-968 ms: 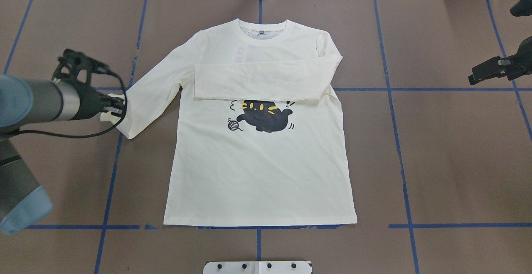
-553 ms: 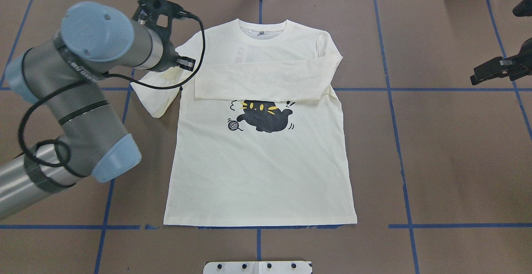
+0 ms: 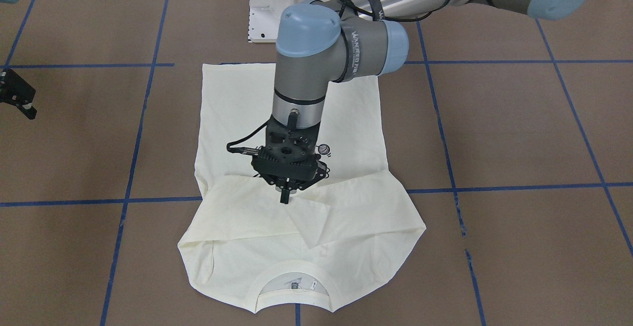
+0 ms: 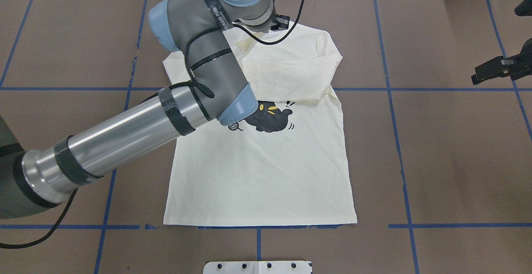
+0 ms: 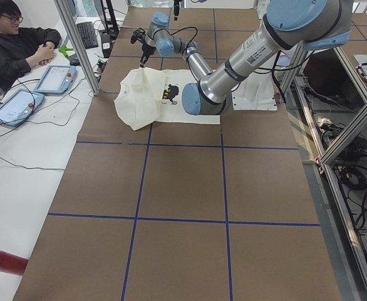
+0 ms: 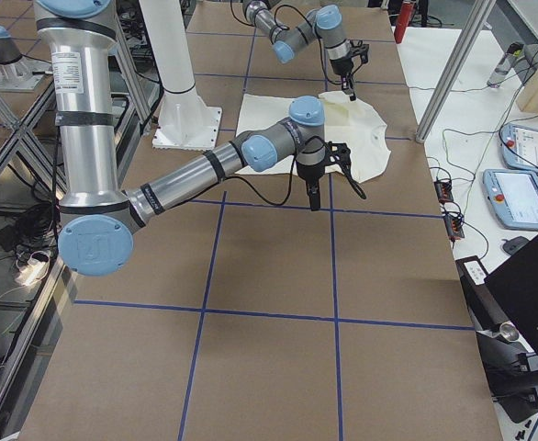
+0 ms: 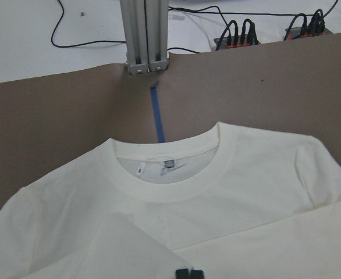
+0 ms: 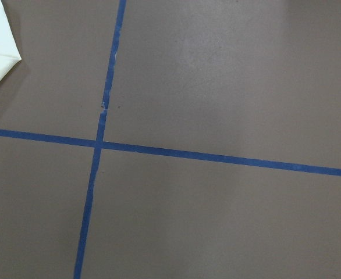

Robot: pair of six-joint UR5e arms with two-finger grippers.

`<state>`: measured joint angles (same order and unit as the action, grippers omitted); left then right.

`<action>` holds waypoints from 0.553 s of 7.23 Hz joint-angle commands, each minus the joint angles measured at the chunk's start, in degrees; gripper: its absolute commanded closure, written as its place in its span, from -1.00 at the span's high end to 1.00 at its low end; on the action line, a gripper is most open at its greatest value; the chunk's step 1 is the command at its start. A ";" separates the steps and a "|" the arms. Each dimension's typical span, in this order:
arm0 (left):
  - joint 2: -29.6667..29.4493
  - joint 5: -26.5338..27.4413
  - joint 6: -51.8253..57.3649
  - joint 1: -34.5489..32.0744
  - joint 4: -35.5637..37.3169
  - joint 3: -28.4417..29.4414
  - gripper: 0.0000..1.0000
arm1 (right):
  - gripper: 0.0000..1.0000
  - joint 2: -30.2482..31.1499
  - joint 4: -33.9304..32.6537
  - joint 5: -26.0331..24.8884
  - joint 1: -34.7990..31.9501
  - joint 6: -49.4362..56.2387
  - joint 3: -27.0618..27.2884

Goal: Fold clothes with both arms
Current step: 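Carry the sleeve with the left gripper across the shirt over the folded sleeve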

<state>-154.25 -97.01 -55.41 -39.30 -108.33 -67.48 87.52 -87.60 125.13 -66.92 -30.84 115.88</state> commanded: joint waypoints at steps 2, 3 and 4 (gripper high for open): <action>-4.30 5.67 1.86 6.93 -12.41 9.55 -1.00 | 1.00 0.02 -0.02 -0.14 -0.49 -0.10 -0.04; -3.78 5.70 3.19 7.92 -14.87 9.56 -1.00 | 1.00 0.02 -0.02 -0.14 -0.49 -0.10 -0.04; -3.60 5.52 3.20 8.01 -17.16 9.47 0.46 | 1.00 -0.07 -0.02 -0.06 -0.49 -0.10 -0.21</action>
<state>-158.10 -91.80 -52.91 -32.17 -122.36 -58.17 87.53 -87.63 125.01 -67.37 -30.93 115.78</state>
